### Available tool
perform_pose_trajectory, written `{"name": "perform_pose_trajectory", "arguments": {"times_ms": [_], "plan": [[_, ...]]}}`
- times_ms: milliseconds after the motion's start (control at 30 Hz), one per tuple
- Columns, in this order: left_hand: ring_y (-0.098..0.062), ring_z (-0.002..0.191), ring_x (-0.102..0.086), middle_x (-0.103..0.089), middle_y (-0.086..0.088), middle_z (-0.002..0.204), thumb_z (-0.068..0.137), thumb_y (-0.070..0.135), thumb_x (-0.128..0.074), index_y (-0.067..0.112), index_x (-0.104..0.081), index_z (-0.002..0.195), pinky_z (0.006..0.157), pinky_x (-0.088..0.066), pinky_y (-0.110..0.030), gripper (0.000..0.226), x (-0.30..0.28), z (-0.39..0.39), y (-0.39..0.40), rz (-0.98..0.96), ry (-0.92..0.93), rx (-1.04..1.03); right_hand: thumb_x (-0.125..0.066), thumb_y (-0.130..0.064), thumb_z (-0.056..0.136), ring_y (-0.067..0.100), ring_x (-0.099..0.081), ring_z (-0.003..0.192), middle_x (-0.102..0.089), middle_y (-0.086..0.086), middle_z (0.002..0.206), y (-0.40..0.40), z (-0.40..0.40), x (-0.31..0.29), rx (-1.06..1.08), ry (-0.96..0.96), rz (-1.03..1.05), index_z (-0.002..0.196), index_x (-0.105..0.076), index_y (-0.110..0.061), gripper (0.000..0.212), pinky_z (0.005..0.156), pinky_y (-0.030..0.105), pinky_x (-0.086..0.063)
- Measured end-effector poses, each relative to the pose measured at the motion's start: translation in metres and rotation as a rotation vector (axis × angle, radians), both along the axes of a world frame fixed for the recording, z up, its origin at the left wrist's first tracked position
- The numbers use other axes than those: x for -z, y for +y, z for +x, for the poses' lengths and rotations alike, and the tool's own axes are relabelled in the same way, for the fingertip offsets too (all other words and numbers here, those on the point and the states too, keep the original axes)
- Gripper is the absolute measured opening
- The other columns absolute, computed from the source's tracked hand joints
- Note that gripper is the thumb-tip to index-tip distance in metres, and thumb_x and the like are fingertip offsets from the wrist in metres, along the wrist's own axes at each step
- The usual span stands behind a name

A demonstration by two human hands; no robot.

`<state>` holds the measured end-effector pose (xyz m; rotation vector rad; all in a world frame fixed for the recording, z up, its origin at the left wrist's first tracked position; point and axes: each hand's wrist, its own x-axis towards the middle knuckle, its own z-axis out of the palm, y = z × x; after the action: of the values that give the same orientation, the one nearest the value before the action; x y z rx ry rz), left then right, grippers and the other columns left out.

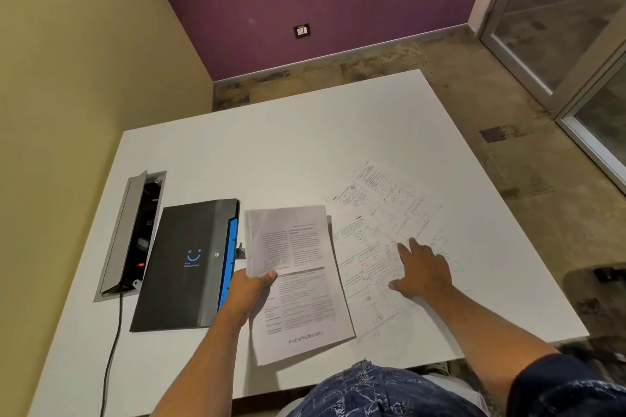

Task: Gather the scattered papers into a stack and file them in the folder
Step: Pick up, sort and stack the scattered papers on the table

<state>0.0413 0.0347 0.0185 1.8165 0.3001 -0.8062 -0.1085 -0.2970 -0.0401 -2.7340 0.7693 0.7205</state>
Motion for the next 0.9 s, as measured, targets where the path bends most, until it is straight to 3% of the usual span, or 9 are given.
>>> {"name": "perform_pose_trajectory", "arguments": {"times_ms": [133, 300, 467, 667, 767, 900], "plan": [[-0.032, 0.098, -0.07, -0.07, -0.015, 0.111, 0.094, 0.006, -0.069, 0.008, -0.061, 0.118, 0.077, -0.059, -0.041, 0.026, 0.002, 0.0, 0.0, -0.028, 0.017, -0.005, -0.069, -0.065, 0.079, 0.028, -0.051, 0.127, -0.046, 0.008, 0.143, 0.013, 0.011, -0.005, 0.066, -0.052, -0.052, 0.147, -0.037, -0.019, 0.088, 0.1, 0.041, -0.046], [-0.036, 0.104, -0.069, -0.072, -0.015, 0.111, 0.093, 0.009, -0.073, 0.012, -0.063, 0.116, 0.097, -0.056, -0.056, 0.025, 0.004, 0.004, -0.003, 0.002, 0.034, 0.006, -0.081, -0.065, 0.069, 0.03, -0.054, 0.121, -0.049, 0.013, 0.134, 0.03, 0.014, 0.003, 0.233, -0.104, -0.009, 0.145, -0.031, -0.012, 0.105, 0.096, 0.041, -0.052], [-0.037, 0.105, -0.07, -0.071, -0.015, 0.114, 0.092, 0.01, -0.073, 0.012, -0.061, 0.118, 0.097, -0.056, -0.058, 0.029, 0.004, 0.007, -0.002, 0.014, 0.048, -0.004, -0.089, -0.041, 0.071, 0.032, -0.061, 0.11, -0.054, 0.015, 0.121, 0.041, 0.022, 0.005, 0.338, -0.132, 0.061, 0.128, -0.043, -0.01, 0.079, 0.088, 0.039, -0.056], [-0.034, 0.101, -0.07, -0.07, -0.016, 0.114, 0.094, 0.007, -0.07, 0.009, -0.06, 0.119, 0.081, -0.059, -0.043, 0.027, 0.004, 0.009, -0.005, -0.013, 0.052, -0.014, -0.073, -0.025, 0.081, 0.026, -0.065, 0.098, -0.066, 0.008, 0.108, 0.046, 0.028, 0.007, 0.279, -0.145, -0.019, 0.123, -0.048, -0.012, 0.05, 0.084, 0.036, -0.053], [-0.034, 0.1, -0.071, -0.071, -0.016, 0.113, 0.094, 0.007, -0.07, 0.008, -0.06, 0.12, 0.077, -0.061, -0.04, 0.027, 0.004, 0.011, -0.007, -0.015, 0.056, -0.019, -0.074, -0.033, 0.083, 0.026, -0.067, 0.097, -0.071, 0.004, 0.106, 0.031, 0.036, 0.008, 0.35, -0.192, 0.141, 0.119, -0.057, -0.02, 0.042, 0.084, 0.035, -0.053], [-0.035, 0.099, -0.072, -0.073, -0.014, 0.111, 0.094, 0.011, -0.071, 0.013, -0.061, 0.117, 0.076, -0.061, -0.042, 0.025, 0.003, 0.012, -0.009, -0.016, 0.065, -0.029, -0.075, -0.031, 0.089, 0.023, -0.067, 0.071, -0.07, 0.001, 0.077, 0.001, 0.044, -0.001, 0.511, -0.462, 0.548, 0.085, -0.071, -0.016, 0.017, 0.055, 0.024, -0.042]]}}
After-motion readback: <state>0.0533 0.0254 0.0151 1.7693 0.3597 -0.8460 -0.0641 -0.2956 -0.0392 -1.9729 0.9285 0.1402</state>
